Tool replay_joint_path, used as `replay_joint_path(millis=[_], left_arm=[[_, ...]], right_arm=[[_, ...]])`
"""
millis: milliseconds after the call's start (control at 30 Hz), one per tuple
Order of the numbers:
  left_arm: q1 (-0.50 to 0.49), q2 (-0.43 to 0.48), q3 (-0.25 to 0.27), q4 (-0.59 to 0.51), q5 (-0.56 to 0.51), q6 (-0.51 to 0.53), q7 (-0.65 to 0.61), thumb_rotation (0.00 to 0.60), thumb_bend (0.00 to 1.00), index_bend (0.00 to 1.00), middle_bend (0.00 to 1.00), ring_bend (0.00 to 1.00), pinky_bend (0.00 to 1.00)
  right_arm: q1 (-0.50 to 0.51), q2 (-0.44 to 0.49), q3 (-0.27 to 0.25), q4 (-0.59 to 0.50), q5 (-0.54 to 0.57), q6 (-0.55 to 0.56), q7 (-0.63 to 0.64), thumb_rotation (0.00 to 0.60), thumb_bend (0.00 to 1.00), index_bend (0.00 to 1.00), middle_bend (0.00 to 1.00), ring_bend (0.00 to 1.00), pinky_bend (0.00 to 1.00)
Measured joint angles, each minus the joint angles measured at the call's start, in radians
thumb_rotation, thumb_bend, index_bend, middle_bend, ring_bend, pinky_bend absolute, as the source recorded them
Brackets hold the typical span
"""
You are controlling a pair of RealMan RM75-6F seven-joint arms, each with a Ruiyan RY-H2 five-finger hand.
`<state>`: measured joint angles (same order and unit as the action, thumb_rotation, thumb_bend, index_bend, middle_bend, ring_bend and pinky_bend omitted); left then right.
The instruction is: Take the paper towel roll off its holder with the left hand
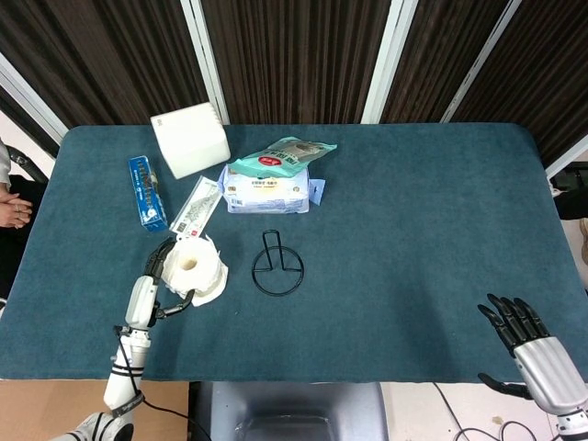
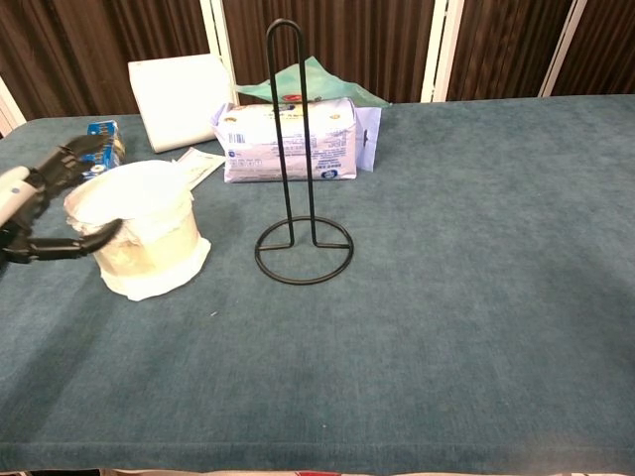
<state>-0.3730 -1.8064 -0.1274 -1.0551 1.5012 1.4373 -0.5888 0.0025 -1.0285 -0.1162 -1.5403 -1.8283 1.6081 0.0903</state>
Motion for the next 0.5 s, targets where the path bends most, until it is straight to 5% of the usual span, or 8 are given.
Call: replay_joint_path(millis=[233,367,500], left_arm=[[0.090,0.151,0.081,-0.101,0.119,0.199,0.037,0.589,0.37,0.00,0.00,0.00,0.00],[0.165,0.302,0.208,-0.129,0.260,0.321,0.114,0.600,0.38,0.00,0.00,0.00,0.00],[0.201,0.371,0.307,-0.131,0.318,0.294,0.246,0.600,0.38,0.00,0.00,0.00,0.00]], right_arm=[[0.000,-0.007,0.002,0.000,0.007,-0.007,-0.020,0.600,0.06,0.00,0.00,0.00,0.00],[0.001,-0.016,0.004,-0.007,0.012,-0.019,-0.053,0.600,0.06,0.00,0.00,0.00,0.00],[0.001,-0.027,0.006,-0.014,0.013,-0.026,-0.090,0.600,0.06,0.00,0.00,0.00,0.00]])
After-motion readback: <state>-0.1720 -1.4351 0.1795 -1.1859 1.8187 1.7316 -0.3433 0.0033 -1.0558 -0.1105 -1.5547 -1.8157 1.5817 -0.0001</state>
